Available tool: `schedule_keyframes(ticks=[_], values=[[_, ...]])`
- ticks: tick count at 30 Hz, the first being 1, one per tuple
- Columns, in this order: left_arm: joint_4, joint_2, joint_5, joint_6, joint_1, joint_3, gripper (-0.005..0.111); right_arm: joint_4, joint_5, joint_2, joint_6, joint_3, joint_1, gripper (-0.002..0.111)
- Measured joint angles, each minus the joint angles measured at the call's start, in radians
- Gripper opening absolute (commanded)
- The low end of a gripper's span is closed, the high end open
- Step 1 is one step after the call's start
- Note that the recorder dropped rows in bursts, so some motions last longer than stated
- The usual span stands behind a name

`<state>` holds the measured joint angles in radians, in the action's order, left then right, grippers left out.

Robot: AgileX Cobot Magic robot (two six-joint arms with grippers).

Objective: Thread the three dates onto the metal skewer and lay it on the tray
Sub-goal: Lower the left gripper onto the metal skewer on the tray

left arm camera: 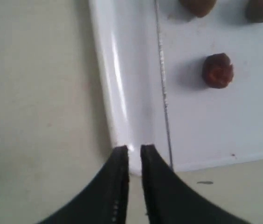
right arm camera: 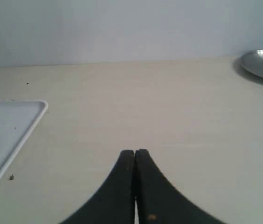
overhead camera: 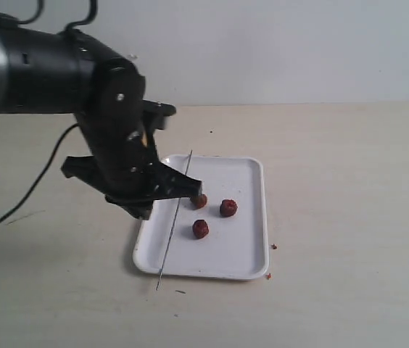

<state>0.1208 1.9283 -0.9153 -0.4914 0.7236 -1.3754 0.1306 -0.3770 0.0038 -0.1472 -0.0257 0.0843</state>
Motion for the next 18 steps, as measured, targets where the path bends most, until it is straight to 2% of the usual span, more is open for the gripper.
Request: schedule_keyframes(ticks=[3,6,18], values=[[-0.059,0.088,-0.016,0.063,0.000,-0.085,0.045,0.000,0.000,0.000,0.000,0.000,0.000,0.000],[-0.079,0.157,-0.019,0.081,0.002,-0.136,0.041,0.000,0.000,0.000,0.000,0.000,0.000,0.000],[-0.081,0.238,0.028,0.080,0.002,-0.140,0.041,0.000,0.000,0.000,0.000,0.000,0.000,0.000]])
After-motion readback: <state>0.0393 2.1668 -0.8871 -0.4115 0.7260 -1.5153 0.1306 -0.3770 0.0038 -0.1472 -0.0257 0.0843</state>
